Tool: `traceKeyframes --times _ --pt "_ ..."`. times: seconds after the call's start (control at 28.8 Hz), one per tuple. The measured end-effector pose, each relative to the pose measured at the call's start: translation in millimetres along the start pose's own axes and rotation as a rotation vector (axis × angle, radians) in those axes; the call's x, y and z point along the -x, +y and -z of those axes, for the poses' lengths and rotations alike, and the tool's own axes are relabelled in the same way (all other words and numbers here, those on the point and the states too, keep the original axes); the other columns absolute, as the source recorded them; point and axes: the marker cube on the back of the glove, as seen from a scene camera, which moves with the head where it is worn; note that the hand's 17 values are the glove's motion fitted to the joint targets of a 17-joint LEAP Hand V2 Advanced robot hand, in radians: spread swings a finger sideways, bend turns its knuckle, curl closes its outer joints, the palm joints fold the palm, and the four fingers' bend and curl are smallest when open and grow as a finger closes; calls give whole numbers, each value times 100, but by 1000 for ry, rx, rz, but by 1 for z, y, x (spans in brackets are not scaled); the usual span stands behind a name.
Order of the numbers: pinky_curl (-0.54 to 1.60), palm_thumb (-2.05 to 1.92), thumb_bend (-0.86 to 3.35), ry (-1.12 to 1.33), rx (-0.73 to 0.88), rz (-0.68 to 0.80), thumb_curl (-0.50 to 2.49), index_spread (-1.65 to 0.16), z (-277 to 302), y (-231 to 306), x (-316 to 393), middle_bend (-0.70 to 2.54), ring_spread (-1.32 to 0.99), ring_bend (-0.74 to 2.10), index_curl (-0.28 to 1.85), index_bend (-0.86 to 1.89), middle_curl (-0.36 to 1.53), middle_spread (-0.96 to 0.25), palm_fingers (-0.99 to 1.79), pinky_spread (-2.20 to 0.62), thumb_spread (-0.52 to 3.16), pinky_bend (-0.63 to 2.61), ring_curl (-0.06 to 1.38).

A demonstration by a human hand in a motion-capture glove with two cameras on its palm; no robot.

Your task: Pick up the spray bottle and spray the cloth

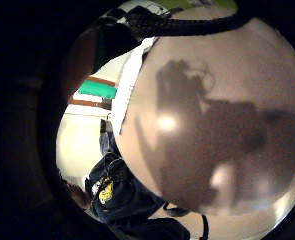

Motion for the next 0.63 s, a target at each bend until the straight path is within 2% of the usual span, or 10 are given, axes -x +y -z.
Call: traceKeyframes --times 0.17,0.35,0.63 --pt "32 55 0 62 -158 -96 42 -45 -15 19 -17 27 4 26 22 16 36 -1 35 28 121 48 30" --pt "31 57 -1 285 -304 -147 42 -43 -17 35 -15 27 4 25 24 18 35 -2 39 29 122 41 29" --pt "30 62 -1 392 -296 -102 42 -42 -36 38 13 27 3 24 27 17 35 -2 46 30 124 33 29"
